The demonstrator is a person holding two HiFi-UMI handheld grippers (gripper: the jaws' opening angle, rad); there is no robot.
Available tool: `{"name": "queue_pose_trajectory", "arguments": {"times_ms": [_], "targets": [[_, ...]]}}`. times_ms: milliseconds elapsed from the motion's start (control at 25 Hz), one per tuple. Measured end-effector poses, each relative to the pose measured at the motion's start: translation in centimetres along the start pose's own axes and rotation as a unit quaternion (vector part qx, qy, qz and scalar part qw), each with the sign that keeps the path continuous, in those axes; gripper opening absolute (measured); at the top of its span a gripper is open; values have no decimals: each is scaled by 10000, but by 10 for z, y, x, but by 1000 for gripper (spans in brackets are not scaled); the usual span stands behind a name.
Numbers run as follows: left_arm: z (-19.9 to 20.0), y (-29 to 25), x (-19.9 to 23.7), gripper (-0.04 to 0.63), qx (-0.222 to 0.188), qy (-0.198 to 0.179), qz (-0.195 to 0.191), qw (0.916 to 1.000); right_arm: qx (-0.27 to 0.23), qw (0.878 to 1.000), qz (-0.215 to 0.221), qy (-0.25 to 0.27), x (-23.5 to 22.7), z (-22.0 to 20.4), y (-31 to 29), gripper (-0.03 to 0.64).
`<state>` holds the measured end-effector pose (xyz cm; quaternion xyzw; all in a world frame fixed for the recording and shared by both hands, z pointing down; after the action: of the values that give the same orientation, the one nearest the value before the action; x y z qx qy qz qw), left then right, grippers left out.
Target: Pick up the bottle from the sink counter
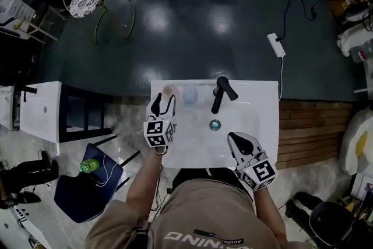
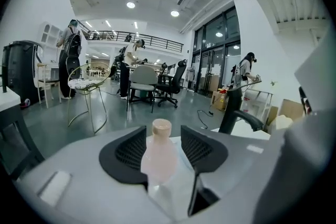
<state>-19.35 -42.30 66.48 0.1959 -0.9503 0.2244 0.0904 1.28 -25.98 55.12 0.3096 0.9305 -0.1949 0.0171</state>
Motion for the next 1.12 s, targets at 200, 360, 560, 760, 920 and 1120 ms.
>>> {"name": "queue_pose_trajectory", "arguments": {"times_ms": [200,360,560,760,920,1120], "targets": [[-5,-17,9,190,-9,-170,25,9999,84,9999,-110,13,-2,-1,-8,11],[-5,-26,11,190,-74,-306,54,9995,150,9998,-138,-9,-6,-5,-10,11],[-4,-37,8,189,-162,-379,83,9991,321,9994,-100,-16,-5,-18,-7,11],[-3,-46,11,186,-241,-432,212,9986,412,9991,-79,-29,-6,-24,-4,11],[-2,-47,10,135,-371,-715,313,9963,412,9991,-87,48,-12,-23,-4,11],[-1,-47,9,127,-441,-794,377,9952,455,9989,-67,-39,-14,-28,-3,11]]}}
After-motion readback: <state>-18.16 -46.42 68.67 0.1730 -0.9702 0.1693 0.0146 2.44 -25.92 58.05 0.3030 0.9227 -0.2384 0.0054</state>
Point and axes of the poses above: the fingertips, and each gripper's own axes: y backward along the fingers, x to its left, z out of its top, the point moved 1 cm from there along y, backward along the fingers, and after that the axes turned 7 degrees about y, right-handed, at the moved point
